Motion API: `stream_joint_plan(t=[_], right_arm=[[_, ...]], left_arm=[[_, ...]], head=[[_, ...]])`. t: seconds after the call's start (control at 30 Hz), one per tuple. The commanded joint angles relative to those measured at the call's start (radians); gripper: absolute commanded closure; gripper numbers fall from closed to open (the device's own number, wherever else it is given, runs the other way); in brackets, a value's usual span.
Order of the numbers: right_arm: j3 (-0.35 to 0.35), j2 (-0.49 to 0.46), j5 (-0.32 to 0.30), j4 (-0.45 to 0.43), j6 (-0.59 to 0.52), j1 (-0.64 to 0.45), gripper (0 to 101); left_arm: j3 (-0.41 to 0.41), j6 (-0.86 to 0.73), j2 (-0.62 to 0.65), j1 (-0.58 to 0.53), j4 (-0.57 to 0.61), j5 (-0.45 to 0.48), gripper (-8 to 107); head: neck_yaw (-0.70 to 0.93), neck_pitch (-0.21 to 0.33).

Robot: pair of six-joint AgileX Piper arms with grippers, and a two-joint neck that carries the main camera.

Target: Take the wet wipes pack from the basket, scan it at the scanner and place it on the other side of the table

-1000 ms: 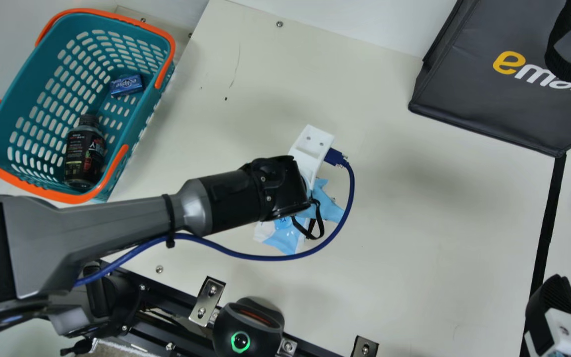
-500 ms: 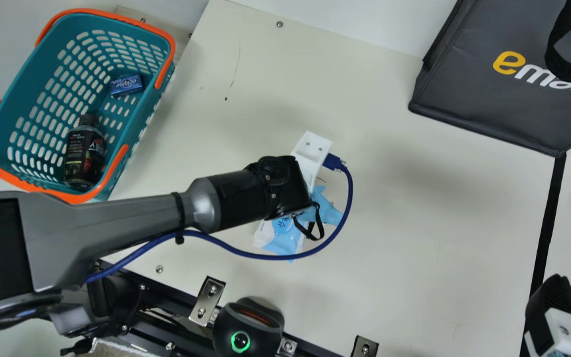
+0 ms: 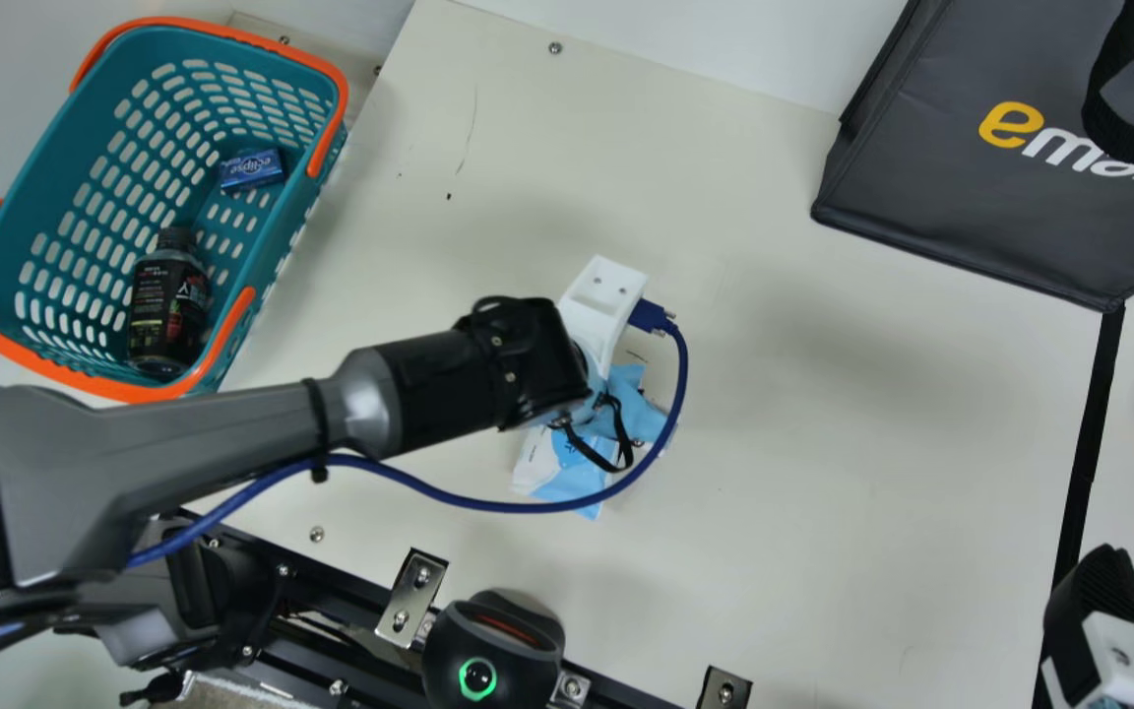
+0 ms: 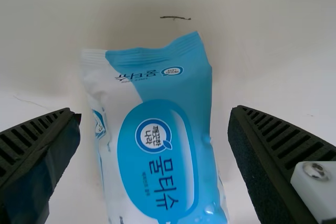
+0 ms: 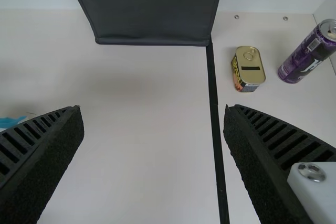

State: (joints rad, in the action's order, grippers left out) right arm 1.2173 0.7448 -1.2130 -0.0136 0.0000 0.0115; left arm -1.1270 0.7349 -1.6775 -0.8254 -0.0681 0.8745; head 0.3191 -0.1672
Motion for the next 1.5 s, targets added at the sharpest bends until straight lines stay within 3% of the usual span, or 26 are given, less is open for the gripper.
stream_joint_plan(t=[0.0, 0.4, 0.67, 0.97, 1.13, 1.47], right_arm=[[0.0, 0.0, 0.0, 0.0, 0.0, 0.0, 6], [0.0, 0.0, -0.001, 0.0, 0.0, 0.0, 6], [0.0, 0.0, -0.001, 0.0, 0.0, 0.0, 6], [0.0, 0.0, -0.001, 0.0, 0.0, 0.0, 6], [0.0, 0.0, 0.0, 0.0, 0.0, 0.0, 6], [0.0, 0.0, 0.0, 0.0, 0.0, 0.0, 6]], left_arm=[[0.019, -0.042, 0.044, 0.015, 0.021, -0.016, 9], [0.145, -0.33, 0.311, 0.148, 0.128, -0.044, 9], [0.194, -0.496, 0.484, 0.276, 0.164, 0.01, 9], [0.194, -0.654, 0.644, 0.445, 0.205, 0.085, 9], [0.176, -0.72, 0.69, 0.53, 0.207, 0.124, 9], [0.177, -0.719, 0.69, 0.53, 0.207, 0.125, 9]], head=[[0.002, 0.029], [0.002, 0.029], [0.002, 0.029], [0.002, 0.029], [-0.114, 0.029], [-0.347, 0.029]])
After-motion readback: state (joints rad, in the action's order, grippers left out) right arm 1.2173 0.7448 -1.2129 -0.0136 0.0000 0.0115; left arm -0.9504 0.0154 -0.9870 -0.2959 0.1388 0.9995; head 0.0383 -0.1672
